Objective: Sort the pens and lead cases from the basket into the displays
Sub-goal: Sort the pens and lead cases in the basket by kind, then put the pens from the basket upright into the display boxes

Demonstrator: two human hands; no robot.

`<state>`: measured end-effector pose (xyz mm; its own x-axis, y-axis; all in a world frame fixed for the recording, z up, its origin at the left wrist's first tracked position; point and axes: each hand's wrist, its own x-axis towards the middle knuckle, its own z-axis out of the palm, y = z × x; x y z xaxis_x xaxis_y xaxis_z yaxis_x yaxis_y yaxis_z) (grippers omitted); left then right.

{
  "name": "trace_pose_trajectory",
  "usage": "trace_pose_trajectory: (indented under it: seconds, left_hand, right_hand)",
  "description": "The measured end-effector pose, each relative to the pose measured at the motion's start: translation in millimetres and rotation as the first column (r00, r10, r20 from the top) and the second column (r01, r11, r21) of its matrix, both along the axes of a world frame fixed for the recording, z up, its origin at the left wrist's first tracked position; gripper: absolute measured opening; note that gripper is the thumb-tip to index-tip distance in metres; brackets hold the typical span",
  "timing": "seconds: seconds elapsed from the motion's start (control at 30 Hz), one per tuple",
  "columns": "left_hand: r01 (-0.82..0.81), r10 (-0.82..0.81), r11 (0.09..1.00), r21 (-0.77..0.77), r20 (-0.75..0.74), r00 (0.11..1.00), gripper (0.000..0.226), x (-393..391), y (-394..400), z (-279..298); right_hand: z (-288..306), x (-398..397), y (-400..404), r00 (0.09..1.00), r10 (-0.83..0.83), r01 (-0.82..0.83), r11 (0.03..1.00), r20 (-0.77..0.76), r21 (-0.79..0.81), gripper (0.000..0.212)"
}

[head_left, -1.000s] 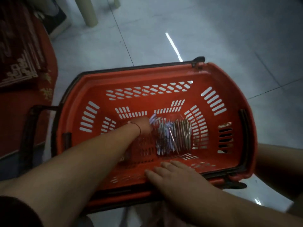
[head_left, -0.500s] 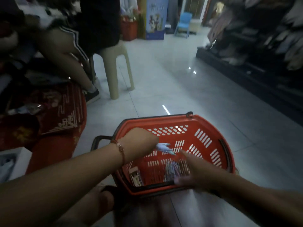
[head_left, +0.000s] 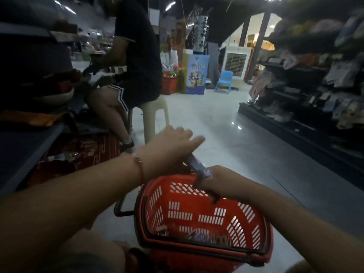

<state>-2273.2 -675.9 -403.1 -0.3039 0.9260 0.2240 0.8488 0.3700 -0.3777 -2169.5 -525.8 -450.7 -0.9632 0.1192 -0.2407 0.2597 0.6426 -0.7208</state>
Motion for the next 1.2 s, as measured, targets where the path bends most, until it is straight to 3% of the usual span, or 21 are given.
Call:
trace_pose_trajectory:
  seconds: [0.03, 0.07, 0.1, 0.13, 0.17, 0.2, 0.23, 0.3, 0.37, 0.4, 0.5, 0.6, 0.7, 0.8, 0.9, 1.03, 1.2]
  left_hand:
    - [-0.069, 0.059, 0.993, 0.097, 0.101, 0.993, 0.089, -3, -11, 1]
    - [-0.163, 0.096, 0.968, 0.189, 0.321, 0.942, 0.098, -2, -22, 1]
    - [-0.279, 0.083, 0.932, 0.23, 0.616, 0.784, 0.099, 3, -32, 0]
    - [-0.362, -0.002, 0.907, 0.213, 0.865, 0.503, 0.094, 9, -38, -5]
    - [-0.375, -0.113, 0.91, 0.179, 0.975, 0.191, 0.083, 15, -42, -11]
    - [-0.347, -0.202, 0.921, 0.175, 0.979, -0.043, 0.071, 20, -44, -21]
    - [-0.322, -0.271, 0.924, 0.205, 0.946, -0.176, 0.062, 26, -45, -29]
    - [-0.355, -0.384, 0.893, 0.277, 0.88, -0.278, 0.056, 37, -48, -39]
    - [-0.434, -0.435, 0.852, 0.294, 0.858, -0.273, 0.053, 40, -50, -42]
    - [-0.465, -0.441, 0.833, 0.3, 0.868, -0.229, 0.051, 44, -52, -41]
    - [-0.531, -0.408, 0.796, 0.291, 0.905, -0.117, 0.041, 53, -59, -40]
    - [-0.596, -0.425, 0.747, 0.295, 0.901, -0.087, 0.042, 57, -66, -40]
    - [-0.752, -0.547, 0.586, 0.303, 0.832, -0.09, 0.035, 57, -70, -35]
    - [-0.866, -0.613, 0.391, 0.312, 0.79, 0.008, 0.029, 51, -78, -37]
    - [-0.893, -0.496, 0.273, 0.359, 0.847, 0.189, 0.03, 41, -92, -43]
    - [-0.819, -0.193, 0.346, 0.457, 0.889, 0.414, 0.026, 36, -109, -49]
    - [-0.708, 0.096, 0.559, 0.432, 0.815, 0.572, 0.019, 31, -130, -73]
  right_hand:
    - [0, 6, -1, 0.999, -0.023, 0.028, 0.974, 0.025, -0.227, 0.012]
    - [1, 11, -4, 0.998, -0.017, 0.044, 0.89, 0.062, -0.454, 0.01]
    - [1, 15, -8, 0.996, 0.019, 0.042, 0.768, 0.088, -0.639, 0.01]
    - [-2, 16, -13, 0.993, 0.069, 0.032, 0.642, 0.1, -0.766, 0.009]
    - [-3, 17, -21, 0.986, 0.129, 0.018, 0.533, 0.103, -0.846, 0.009]
    - [-4, 17, -29, 0.976, 0.197, -0.008, 0.448, 0.09, -0.894, 0.008]
    - [-5, 16, -39, 0.963, 0.261, -0.041, 0.378, 0.064, -0.925, 0.007]
    - [-4, 15, -55, 0.94, 0.341, -0.101, 0.265, -0.005, -0.959, 0.012]
    - [-6, 14, -62, 0.929, 0.367, -0.136, 0.219, -0.047, -0.966, 0.021]
    - [-7, 12, -62, 0.927, 0.371, -0.14, 0.226, -0.047, -0.964, 0.026]
    - [-8, 9, -60, 0.923, 0.385, -0.143, 0.309, -0.013, -0.94, 0.032]
    - [-6, 3, -59, 0.905, 0.426, -0.166, 0.36, 0.003, -0.918, 0.037]
    - [2, -3, -58, 0.885, 0.465, -0.182, 0.361, 0.007, -0.915, 0.04]
    - [4, -10, -58, 0.915, 0.392, -0.113, 0.483, 0.099, -0.869, 0.038]
    - [1, -22, -59, 0.955, 0.258, -0.068, 0.671, 0.147, -0.738, 0.03]
    - [-6, -42, -58, 0.997, 0.02, 0.032, 0.787, 0.077, -0.616, 0.024]
    - [-9, -75, -68, 1.0, -0.008, 0.01, 0.83, 0.007, -0.558, 0.039]
